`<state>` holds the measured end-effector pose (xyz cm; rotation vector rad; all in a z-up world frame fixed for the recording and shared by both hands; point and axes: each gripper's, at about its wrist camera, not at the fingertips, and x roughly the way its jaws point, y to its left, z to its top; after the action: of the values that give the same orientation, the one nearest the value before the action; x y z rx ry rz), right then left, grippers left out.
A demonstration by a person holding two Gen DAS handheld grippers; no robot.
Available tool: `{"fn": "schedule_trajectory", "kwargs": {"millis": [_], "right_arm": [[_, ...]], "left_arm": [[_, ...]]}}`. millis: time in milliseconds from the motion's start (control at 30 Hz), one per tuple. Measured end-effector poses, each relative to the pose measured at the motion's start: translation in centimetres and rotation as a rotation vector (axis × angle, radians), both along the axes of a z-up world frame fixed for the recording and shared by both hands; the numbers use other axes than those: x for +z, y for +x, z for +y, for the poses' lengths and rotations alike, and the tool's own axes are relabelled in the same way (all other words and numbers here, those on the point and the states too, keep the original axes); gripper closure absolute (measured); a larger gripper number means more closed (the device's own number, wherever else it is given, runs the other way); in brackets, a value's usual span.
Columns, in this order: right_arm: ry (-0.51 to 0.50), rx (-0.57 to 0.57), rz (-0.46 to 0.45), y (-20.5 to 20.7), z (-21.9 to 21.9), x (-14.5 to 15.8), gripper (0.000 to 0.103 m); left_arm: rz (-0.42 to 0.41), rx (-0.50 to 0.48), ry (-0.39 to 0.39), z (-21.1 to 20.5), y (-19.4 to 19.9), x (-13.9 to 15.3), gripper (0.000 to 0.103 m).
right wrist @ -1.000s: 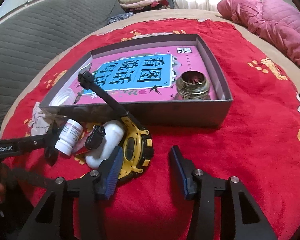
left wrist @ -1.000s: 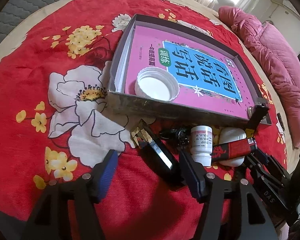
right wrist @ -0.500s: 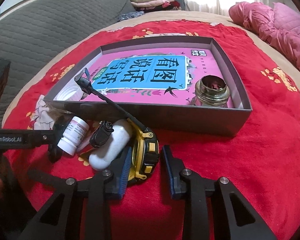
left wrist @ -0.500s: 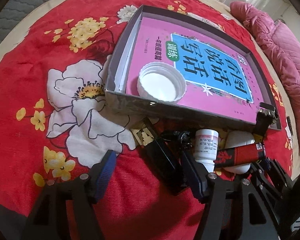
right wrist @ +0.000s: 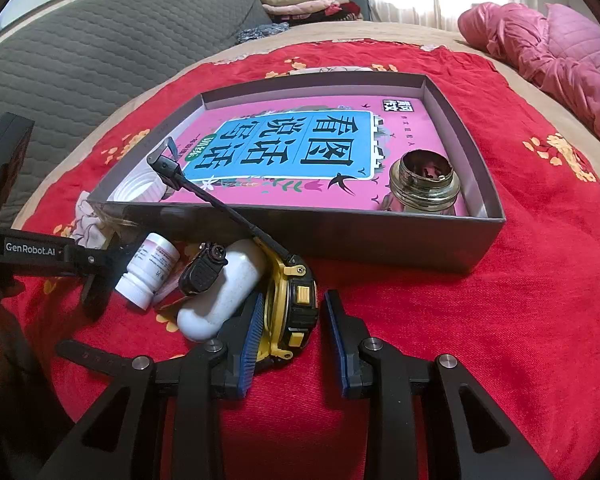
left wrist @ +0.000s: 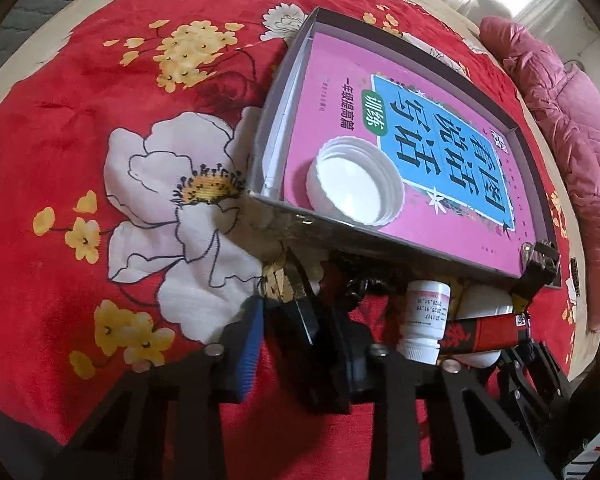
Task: Organize rigid objects
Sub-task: 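Close the right gripper on the yellow tape measure while the left grips the black item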
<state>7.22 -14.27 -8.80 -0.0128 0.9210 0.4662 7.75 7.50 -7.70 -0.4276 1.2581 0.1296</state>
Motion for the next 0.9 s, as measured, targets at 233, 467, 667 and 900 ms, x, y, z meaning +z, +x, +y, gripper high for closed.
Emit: {"fn": "schedule_trajectory", "kwargs": {"millis": [233,467,667,900], "right_arm": [[0.011,-0.004,0.0,0.0,-0.2,0.2,0.083],[0.029,-0.02,-0.019,-0.3,-0.9,0.9,0.086],[0.058,-0.052,-0.022,-0.4,-2.2,1.4,0.086],[0.078,-0.079,-0.019,-0.5,-3.2,1.7,0.086]], "left_arm": [[-0.045,-0.004,-0.05,1.1,-1.5,0.1,0.079],[-0.082,-0.024,-0.067,1.3,-2.7,0.5,0.08],[-0.095,-0.041,-0.068,1.1,-3.2,0.8,0.08],[-0.097,-0.055,-0.072,0.9,-4.2,0.9,0.08]]}}
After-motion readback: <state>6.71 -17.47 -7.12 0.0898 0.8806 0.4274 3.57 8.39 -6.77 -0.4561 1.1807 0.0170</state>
